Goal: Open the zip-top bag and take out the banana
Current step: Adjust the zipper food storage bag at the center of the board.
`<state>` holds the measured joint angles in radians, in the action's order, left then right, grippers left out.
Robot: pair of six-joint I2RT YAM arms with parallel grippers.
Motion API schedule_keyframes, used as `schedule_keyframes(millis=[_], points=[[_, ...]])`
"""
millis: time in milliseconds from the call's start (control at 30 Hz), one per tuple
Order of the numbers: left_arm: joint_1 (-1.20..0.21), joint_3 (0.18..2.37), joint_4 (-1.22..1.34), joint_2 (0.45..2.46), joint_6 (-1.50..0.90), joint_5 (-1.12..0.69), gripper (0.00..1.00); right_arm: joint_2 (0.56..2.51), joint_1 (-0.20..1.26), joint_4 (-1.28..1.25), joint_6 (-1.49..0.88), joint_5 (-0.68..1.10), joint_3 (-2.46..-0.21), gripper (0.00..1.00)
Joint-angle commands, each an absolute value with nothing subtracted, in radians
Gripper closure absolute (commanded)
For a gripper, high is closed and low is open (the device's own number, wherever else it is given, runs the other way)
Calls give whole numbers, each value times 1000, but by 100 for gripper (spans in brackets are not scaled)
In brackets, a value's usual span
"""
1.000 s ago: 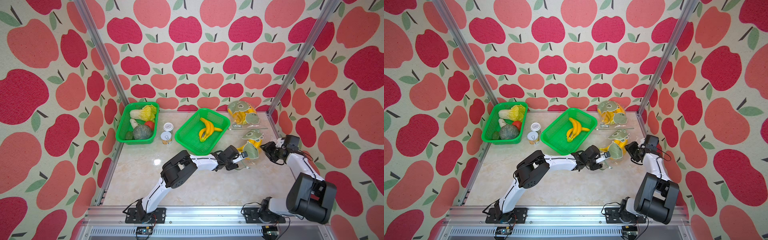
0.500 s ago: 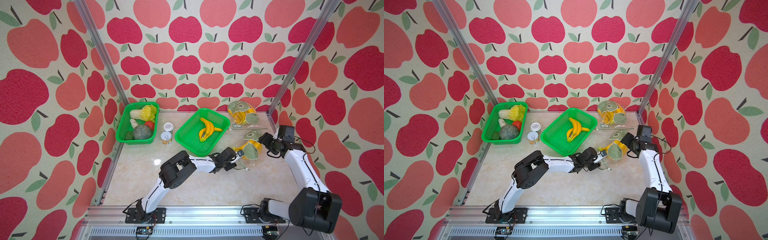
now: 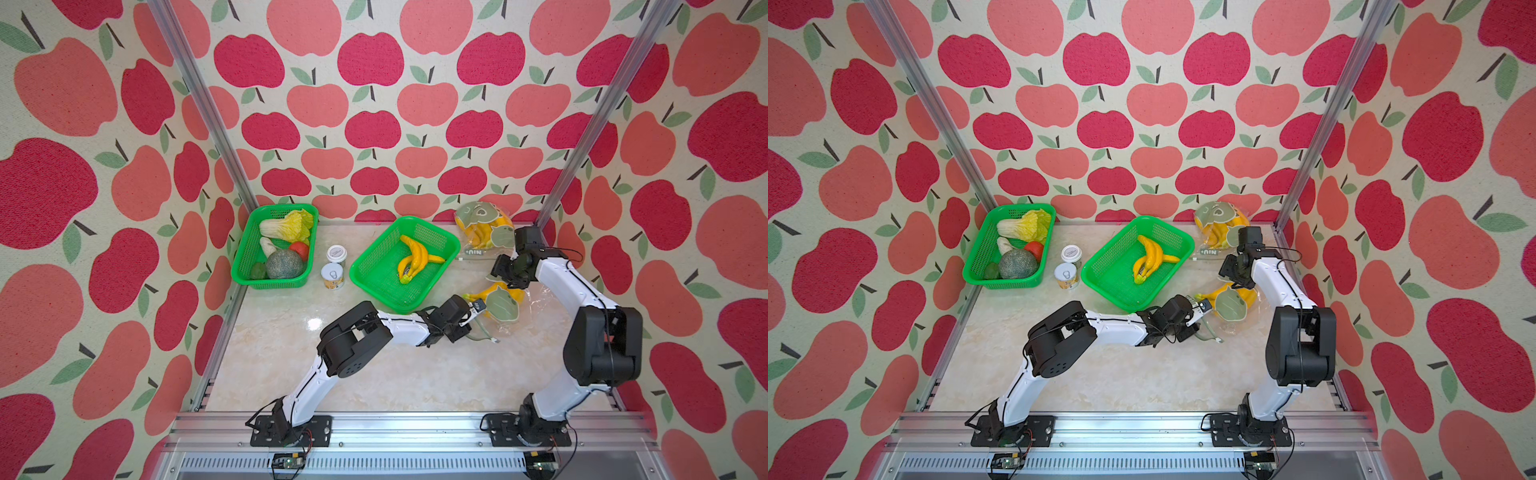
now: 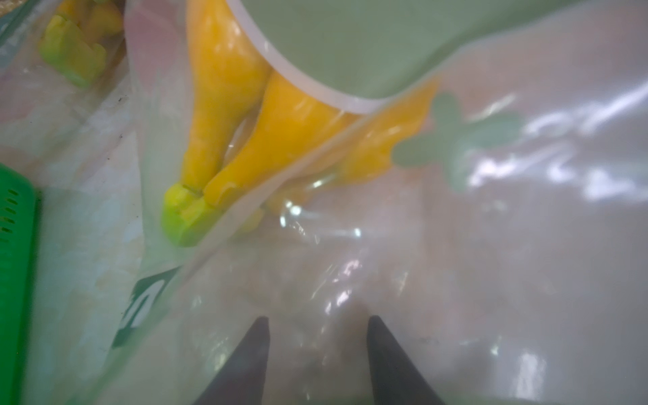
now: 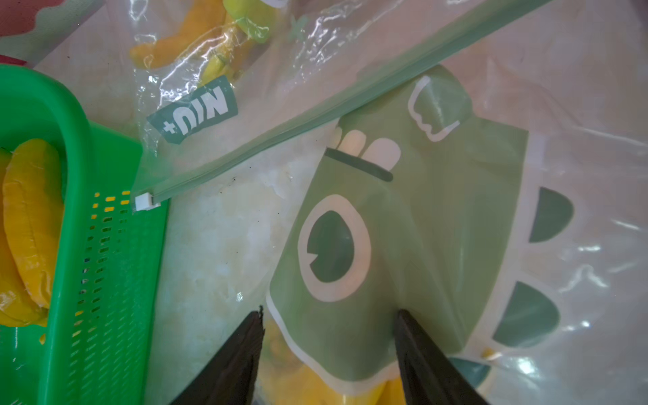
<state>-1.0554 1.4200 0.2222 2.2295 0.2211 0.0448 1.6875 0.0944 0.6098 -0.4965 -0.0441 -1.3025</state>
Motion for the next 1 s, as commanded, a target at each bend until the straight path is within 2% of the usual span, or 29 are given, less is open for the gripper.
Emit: schedule_keyframes(millis=[0,133,333,533,667,800,967], points=[[-1044,1417,241,2186,201,49,53,1716,131,646,-470,-56,-1362,41],[-1043,1415,240,2189,199,49,56,1738,174,673,-449,-131,-1397,56],[-1043,1409,241,2187,198,54,58,1728,199,701,-444,-212,-1432,70],[-1035,1390,257,2169,185,58,57,1752,220,681,-410,-150,-1463,60],[-1034,1385,258,2166,178,60,56,1833,224,704,-416,-60,-1516,61],[-1032,1380,262,2164,171,71,55,1875,227,754,-442,-95,-1521,61],[-1030,1373,267,2168,169,85,48,1856,227,765,-467,-135,-1445,61]])
